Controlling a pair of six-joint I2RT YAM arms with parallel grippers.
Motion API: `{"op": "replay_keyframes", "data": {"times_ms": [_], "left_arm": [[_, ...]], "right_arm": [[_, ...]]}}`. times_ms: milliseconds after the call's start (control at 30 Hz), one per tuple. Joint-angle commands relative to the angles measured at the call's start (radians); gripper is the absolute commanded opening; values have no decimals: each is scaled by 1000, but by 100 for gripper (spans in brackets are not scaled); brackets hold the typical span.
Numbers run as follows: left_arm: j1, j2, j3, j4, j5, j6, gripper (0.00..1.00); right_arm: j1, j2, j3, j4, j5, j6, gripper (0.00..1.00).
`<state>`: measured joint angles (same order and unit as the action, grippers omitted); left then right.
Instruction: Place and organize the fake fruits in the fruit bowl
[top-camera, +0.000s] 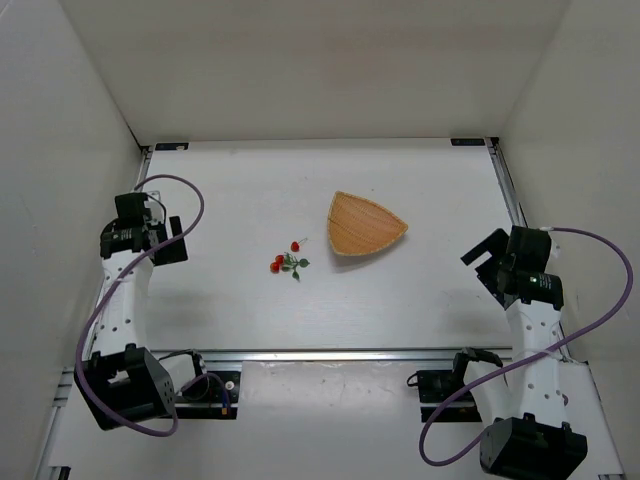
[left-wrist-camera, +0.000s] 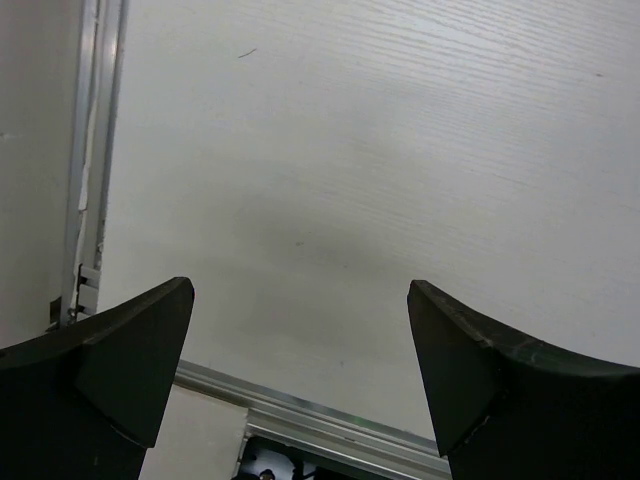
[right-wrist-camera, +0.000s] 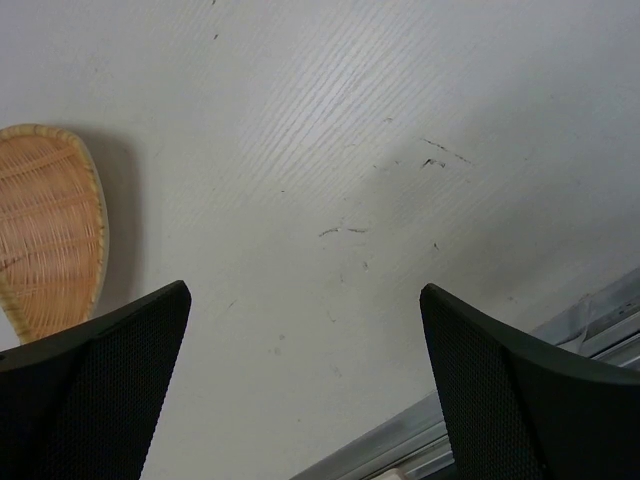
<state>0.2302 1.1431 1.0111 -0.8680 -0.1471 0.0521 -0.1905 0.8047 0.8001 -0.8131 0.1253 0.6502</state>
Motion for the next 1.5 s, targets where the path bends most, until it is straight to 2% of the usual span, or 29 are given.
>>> {"op": "replay_keyframes", "data": {"times_ms": [0,67,167,267,300,333,367,400,433,467,500,567,667,767,867,1100,1267,1333,1433,1467], "left_arm": [[6,-51,24,-8,111,14,100],[6,-80,24,-8,155,43,100],[6,-127,4,-8,283,159,100],[-29,-152,-5,1,273,180,100],[-29,-140,-5,1,261,180,100],[-29,-140,-5,1,251,155,100],[-29,-125,-5,1,251,144,100],[-29,-125,6,1,241,135,100],[-29,-111,6,1,241,121,100],[-29,-111,6,1,230,121,100],[-29,-111,6,1,230,121,100],[-29,-111,6,1,207,121,100],[-29,-120,-14,1,167,130,100],[-29,-120,-35,1,133,140,100],[-29,-129,-46,1,124,140,100],[-29,-105,-46,1,124,149,100],[-29,-94,-26,1,124,140,100],[-29,-94,-26,1,124,140,100],[-29,-94,-26,1,124,140,100],[-29,-94,-26,1,124,140,100]], "right_arm": [[-4,-6,4,-1,7,-32,100],[-4,4,4,11,-18,-79,100],[48,-7,16,107,-176,-236,95],[305,31,82,160,-136,-311,94],[489,100,144,170,-22,-326,94],[582,149,181,183,34,-345,94],[752,204,218,183,80,-392,96],[828,338,261,183,114,-420,96],[894,413,359,183,149,-481,96],[1010,488,413,183,166,-509,97],[1058,633,463,183,183,-530,97],[1152,758,596,183,198,-563,97],[1194,994,709,226,130,-583,97],[1203,1149,850,226,138,-552,96],[1203,1263,958,226,149,-529,94],[1203,1412,1045,195,175,-518,88],[1203,1453,1036,184,110,-497,69],[1203,1453,1027,184,80,-497,64],[1203,1453,1016,184,48,-497,45],[1203,1453,1007,184,48,-497,30]]}}
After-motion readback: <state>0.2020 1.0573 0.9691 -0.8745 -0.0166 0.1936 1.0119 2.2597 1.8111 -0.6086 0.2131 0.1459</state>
